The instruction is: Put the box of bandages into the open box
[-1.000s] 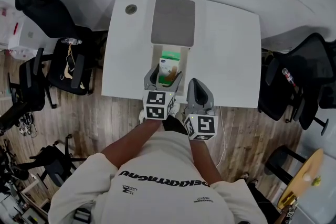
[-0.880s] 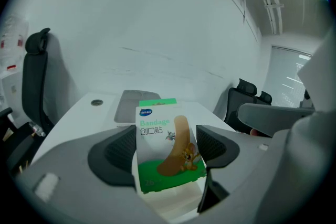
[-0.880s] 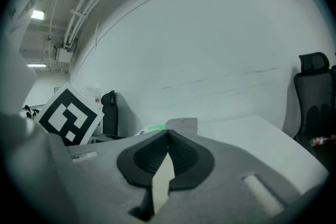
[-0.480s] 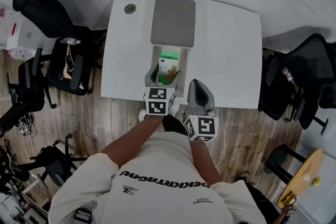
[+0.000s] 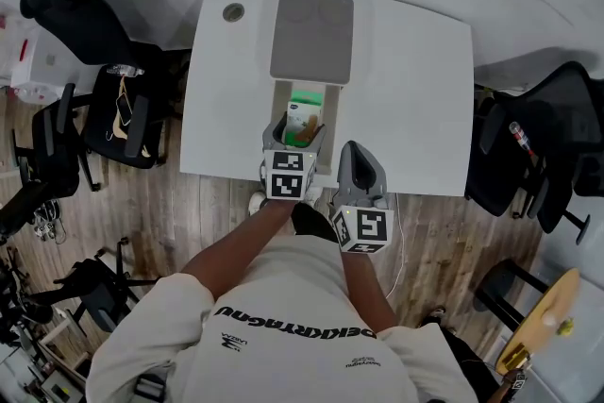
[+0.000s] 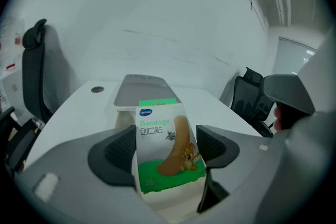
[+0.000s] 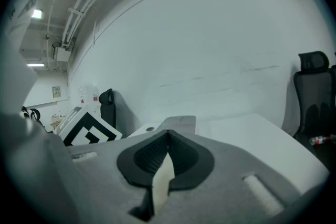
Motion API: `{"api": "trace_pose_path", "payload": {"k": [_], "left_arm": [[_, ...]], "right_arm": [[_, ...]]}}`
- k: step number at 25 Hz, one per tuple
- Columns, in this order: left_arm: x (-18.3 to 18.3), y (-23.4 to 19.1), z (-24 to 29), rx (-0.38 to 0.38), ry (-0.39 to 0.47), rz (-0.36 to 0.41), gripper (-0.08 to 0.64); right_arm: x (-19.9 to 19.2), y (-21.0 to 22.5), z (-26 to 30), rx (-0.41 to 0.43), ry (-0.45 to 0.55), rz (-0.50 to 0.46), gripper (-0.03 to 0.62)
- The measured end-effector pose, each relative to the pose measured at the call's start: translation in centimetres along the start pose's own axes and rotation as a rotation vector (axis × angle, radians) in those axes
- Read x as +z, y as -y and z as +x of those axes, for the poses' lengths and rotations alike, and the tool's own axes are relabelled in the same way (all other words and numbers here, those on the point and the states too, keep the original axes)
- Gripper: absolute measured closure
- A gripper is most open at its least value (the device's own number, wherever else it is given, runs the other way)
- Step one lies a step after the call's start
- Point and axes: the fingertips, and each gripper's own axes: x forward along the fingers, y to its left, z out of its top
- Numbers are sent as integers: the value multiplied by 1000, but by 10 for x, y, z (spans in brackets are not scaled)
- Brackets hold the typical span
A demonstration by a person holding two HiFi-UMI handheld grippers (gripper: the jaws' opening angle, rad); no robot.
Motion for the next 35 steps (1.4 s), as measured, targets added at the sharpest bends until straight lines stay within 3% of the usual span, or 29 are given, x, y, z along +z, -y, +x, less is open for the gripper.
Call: {"api": "trace_pose_path", "payload": {"k": [6, 22, 35], "left_arm": [[-11, -8, 13, 30, -38, 33, 193], [-38, -13, 40, 68, -161, 28, 192], [-48, -21, 54, 101, -196, 13, 192]], "right_arm": [[-1, 1, 2, 2, -1, -5, 594], [-3, 6, 1, 8, -10, -8, 594], [-4, 10, -3, 14, -11, -5, 594]]}}
